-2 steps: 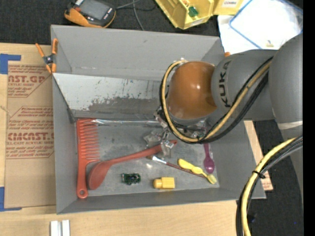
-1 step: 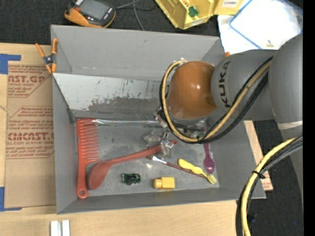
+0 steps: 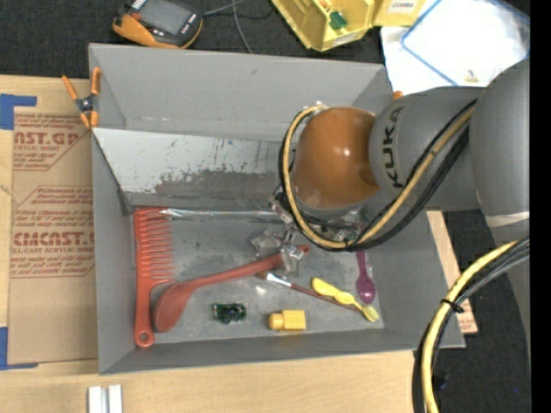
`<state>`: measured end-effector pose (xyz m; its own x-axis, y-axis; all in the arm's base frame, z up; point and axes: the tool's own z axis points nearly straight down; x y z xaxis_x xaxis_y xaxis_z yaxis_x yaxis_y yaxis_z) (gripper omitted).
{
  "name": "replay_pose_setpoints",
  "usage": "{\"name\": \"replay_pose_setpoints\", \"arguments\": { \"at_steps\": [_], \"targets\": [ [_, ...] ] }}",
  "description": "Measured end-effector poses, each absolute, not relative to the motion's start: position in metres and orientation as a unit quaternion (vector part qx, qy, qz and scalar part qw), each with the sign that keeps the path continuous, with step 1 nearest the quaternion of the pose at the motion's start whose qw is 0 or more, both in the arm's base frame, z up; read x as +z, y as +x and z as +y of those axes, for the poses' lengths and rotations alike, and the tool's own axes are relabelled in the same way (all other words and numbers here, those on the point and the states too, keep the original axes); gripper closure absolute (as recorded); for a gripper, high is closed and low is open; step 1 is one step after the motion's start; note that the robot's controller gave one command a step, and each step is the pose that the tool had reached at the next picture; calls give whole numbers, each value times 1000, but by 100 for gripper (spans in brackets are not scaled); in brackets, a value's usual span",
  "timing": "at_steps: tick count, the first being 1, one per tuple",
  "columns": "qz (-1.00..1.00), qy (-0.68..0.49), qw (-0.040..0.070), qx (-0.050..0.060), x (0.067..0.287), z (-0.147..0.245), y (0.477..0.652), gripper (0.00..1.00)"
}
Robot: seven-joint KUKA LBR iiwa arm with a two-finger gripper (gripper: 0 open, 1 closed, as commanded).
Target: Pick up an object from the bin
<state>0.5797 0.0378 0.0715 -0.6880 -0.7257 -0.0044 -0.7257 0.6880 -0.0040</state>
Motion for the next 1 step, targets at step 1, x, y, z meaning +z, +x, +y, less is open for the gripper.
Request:
{"name": "replay_pose_setpoints", "arguments": {
  "at_steps": [1],
  "targets": [
    [921,-389,5,0,86,44,564,100]
  ]
}}
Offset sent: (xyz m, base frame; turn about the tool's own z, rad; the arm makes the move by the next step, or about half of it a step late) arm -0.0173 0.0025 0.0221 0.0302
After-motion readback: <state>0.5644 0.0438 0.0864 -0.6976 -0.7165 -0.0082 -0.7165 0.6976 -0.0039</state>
